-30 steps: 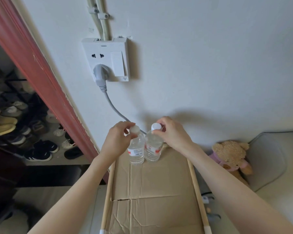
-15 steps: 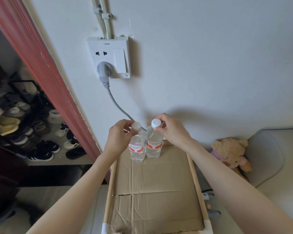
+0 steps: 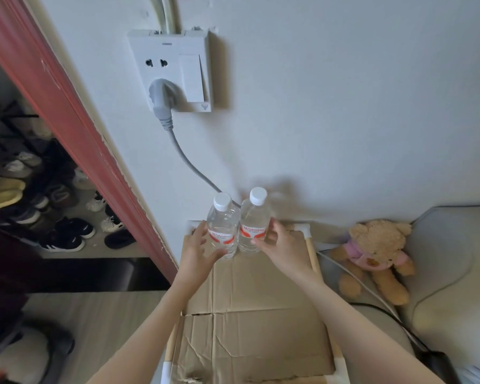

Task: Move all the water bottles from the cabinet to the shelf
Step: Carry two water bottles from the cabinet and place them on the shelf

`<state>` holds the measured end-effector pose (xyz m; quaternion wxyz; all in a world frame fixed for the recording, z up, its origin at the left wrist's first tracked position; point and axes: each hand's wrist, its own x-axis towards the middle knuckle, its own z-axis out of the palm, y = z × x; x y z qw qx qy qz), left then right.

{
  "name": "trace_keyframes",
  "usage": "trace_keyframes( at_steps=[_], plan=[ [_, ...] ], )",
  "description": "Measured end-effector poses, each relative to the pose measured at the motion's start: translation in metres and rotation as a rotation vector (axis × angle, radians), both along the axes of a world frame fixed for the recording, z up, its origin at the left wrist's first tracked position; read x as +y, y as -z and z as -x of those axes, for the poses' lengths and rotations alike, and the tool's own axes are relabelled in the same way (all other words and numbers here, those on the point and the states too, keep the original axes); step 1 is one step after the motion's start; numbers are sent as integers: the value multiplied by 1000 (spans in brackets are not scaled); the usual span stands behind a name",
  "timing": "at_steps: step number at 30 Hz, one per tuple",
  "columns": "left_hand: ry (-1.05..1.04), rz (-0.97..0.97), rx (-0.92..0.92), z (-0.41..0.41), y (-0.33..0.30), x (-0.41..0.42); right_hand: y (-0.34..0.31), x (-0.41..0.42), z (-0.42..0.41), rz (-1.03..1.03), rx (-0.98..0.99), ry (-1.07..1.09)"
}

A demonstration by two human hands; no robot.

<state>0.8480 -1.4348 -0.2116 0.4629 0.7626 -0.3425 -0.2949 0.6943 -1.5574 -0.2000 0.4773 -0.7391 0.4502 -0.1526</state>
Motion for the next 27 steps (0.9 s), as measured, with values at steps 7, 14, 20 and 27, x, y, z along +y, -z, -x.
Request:
trace_keyframes(
  at_steps=[7,14,20,27],
  plan=[
    [-120,12,5,13,17,-17,34,-1,-13,-155,-156,96],
    [-255,-11,14,13,21,-33,38,-6,-22,-209,-300,93],
    [-219,-42,-22,8,16,-32,40,-13,-24,-204,-275,80],
    [-229,-16,-28,10,18,-33,53,-5,-22,-202,-271,182]
  ],
)
